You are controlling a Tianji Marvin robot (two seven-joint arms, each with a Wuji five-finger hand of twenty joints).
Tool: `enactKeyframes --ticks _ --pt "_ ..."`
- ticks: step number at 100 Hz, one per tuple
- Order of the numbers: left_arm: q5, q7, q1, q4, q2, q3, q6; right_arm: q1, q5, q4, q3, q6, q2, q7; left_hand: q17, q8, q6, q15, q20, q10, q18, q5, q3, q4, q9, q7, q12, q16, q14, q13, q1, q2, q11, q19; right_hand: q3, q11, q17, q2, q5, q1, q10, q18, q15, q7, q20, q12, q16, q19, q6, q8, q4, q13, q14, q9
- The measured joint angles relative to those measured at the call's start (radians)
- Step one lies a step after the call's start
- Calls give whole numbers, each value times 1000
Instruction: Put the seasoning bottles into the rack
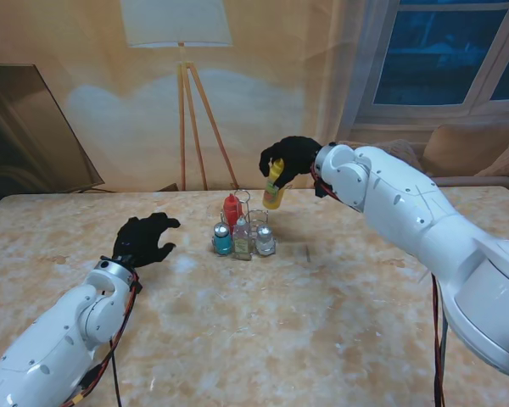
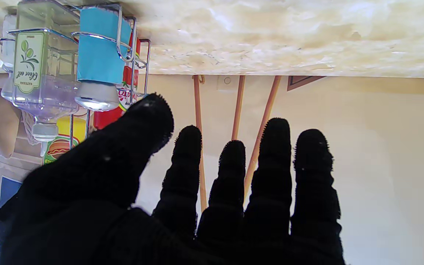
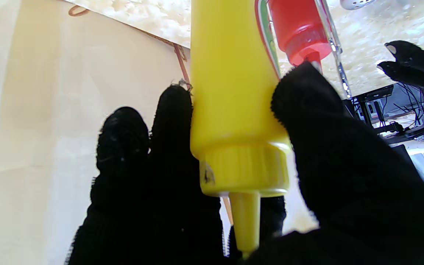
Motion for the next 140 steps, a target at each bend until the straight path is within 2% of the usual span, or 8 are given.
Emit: enactKeyframes --ticks 15,70,92,140 --pt "1 2 1 1 0 -2 0 14 18 46 -22 -18 -30 -9 0 0 0 0 0 0 0 0 0 0 0 0 0 0 0 0 0 0 0 0 0 0 0 0 0 0 0 0 4 0 0 0 0 0 0 -1 0 0 0 0" --pt "4 7 2 6 0 -6 0 32 57 165 -62 -61 -113 -41 0 0 0 0 0 0 0 0 0 0 0 1 0 0 0 0 0 0 0 0 0 0 1 0 0 0 1 0 8 8 2 0 0 0 -1 -12 0 1 1 1" --pt "5 13 2 7 0 -8 0 33 59 192 -73 -71 -129 -48 0 0 0 0 0 0 0 0 0 0 0 2 0 0 0 0 0 0 0 0 0 0 1 0 0 0 1 0 9 9 2 0 0 0 -2 -12 0 1 1 1" --pt "5 17 1 14 0 -8 0 40 65 308 -109 -129 -189 -75 0 0 0 0 0 0 0 0 0 0 0 2 0 0 0 0 0 0 0 0 0 0 1 0 0 0 1 0 17 14 3 0 0 0 -4 -24 0 1 2 1"
